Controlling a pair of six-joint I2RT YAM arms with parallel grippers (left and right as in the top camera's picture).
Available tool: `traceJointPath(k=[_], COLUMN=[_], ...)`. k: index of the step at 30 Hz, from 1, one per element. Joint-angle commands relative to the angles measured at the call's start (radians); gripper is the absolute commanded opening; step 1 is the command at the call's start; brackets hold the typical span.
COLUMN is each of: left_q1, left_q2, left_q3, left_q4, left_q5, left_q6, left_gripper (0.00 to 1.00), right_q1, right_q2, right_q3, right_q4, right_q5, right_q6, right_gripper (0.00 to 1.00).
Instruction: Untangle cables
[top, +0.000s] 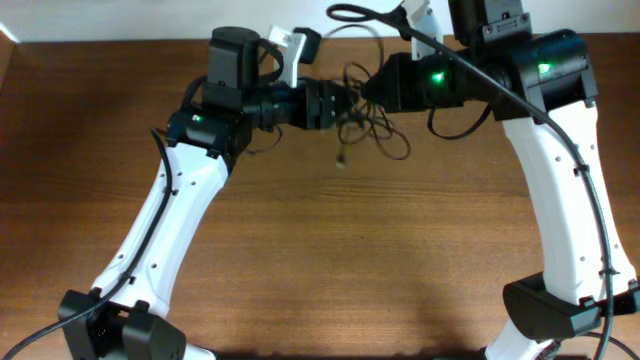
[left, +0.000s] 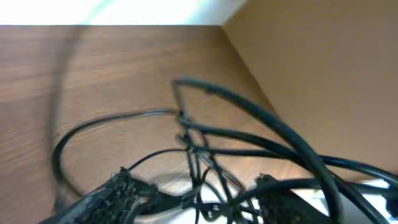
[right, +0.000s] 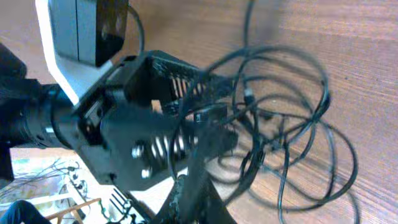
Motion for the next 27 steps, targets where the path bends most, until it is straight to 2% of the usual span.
traceJointPath(k=[1,4,8,10,13,17,19,20,21,22,23,27], left_q1=[0.008,0.008,0.008,0.008,0.008,0.008,0.01,0.013,0.013,0.014,0.014,0.013], left_q2=[-0.02,-0.02,-0.02,-0.02,-0.02,-0.02,-0.02,-0.02,-0.02,-0.02,-0.02,-0.008], left_q3=[0.01,0.01,0.01,0.01,0.01,0.01,0.008,0.008,0.008,0.008,0.007,0.003], left_q4=[0.009,0.01,0.04,0.079,0.053,-0.127,-0.244,-0.31,-0.336,-0.357,-0.359,-0.386], left_q5=[-0.294,-0.364,-0.32,-0.246,-0.151,-0.153,-0.185,-0.252,-0.283,-0.312,-0.315,-0.315], left_q6=[-0.232,-0.354,-0.369,-0.367,-0.222,-0.101,-0.058,-0.058,-0.058,-0.058,-0.046,-0.031], left_gripper=[0.62,0.67,0.69,0.68,0.66,0.65,0.65,0.64,0.63,0.63,0.63,0.64], right_q1=[0.0,0.0,0.0,0.0,0.0,0.0,0.0,0.0,0.0,0.0,0.0,-0.003], right_q2=[-0.004,-0.004,0.001,0.002,0.002,0.003,0.003,0.003,0.003,0.003,0.004,0.004], right_q3=[0.0,0.0,-0.005,-0.041,-0.123,-0.235,-0.283,-0.315,-0.34,-0.383,-0.407,-0.419], right_q4=[-0.008,-0.012,-0.032,-0.038,-0.038,-0.003,0.014,0.02,0.029,0.038,0.037,0.007], right_q5=[-0.021,-0.021,-0.004,0.007,0.01,0.029,0.101,0.126,0.126,0.127,0.146,0.298], right_q6=[0.004,0.004,0.004,0.004,0.003,0.003,0.026,0.038,0.038,0.037,0.037,0.038], right_gripper=[0.04,0.04,0.04,0.04,0.04,0.04,0.04,0.13,0.29,0.63,0.74,0.75])
